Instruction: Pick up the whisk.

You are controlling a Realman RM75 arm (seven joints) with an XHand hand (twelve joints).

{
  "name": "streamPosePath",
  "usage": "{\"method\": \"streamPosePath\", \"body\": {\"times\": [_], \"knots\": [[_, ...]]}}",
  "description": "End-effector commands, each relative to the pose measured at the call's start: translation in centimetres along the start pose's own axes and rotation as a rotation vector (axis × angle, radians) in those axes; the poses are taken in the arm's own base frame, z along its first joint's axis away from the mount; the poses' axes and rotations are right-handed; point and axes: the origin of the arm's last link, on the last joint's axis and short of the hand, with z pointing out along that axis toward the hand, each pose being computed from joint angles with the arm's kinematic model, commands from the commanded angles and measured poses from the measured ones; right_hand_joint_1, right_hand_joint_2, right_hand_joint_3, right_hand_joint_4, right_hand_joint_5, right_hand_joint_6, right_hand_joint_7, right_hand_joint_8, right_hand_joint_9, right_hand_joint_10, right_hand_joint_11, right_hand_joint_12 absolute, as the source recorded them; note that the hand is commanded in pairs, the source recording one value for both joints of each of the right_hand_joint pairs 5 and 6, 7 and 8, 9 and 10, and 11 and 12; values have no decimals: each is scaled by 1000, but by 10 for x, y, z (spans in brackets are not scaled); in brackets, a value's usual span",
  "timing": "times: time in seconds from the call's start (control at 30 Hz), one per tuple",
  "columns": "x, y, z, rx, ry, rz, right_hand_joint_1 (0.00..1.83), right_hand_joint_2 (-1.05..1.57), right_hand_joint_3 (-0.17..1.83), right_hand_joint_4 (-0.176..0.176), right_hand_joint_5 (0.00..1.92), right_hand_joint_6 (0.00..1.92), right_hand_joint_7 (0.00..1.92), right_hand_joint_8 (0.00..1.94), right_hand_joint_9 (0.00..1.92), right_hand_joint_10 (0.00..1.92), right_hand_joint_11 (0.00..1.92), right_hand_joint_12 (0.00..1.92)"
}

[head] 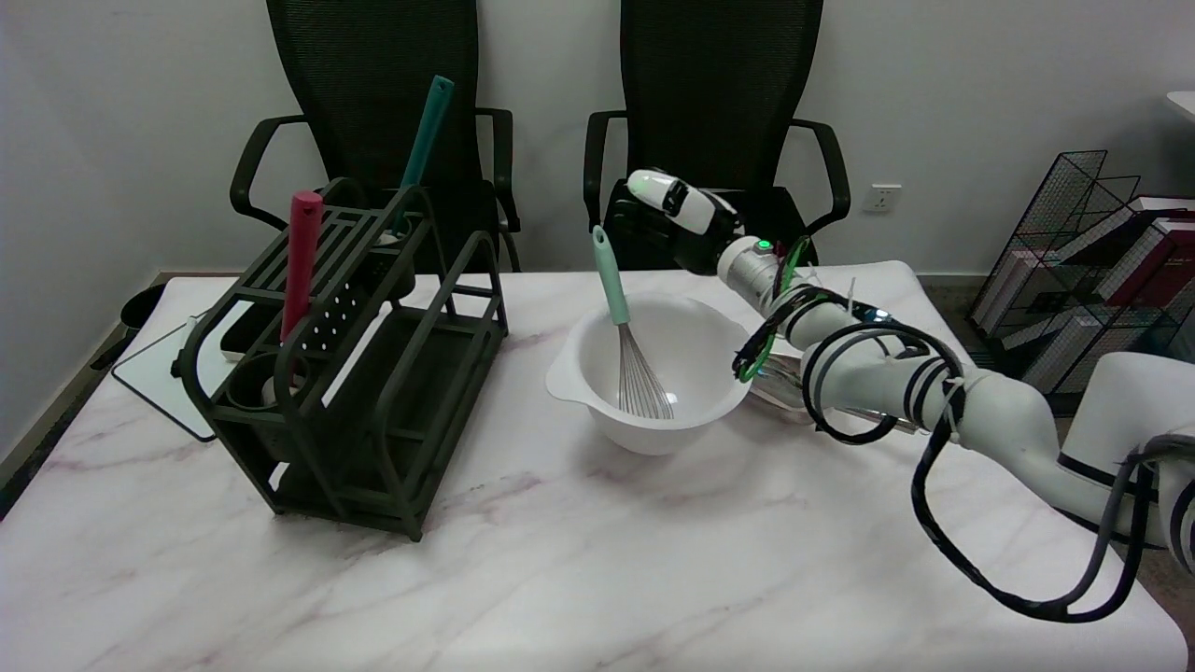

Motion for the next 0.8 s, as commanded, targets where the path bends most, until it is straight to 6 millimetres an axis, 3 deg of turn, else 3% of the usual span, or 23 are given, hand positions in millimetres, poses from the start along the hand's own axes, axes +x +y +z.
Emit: {"method": "streamPosePath", "body": {"times": [0.03, 0.8], "knots": [[-48, 22, 2, -98, -119, 6, 1060, 68, 1089, 0, 76, 76, 449, 449, 508, 508, 517, 517], [-37, 28, -1, -116, -94, -1, 1063, 86, 1080, 0, 73, 73, 463, 463, 546, 546, 604, 604]]}}
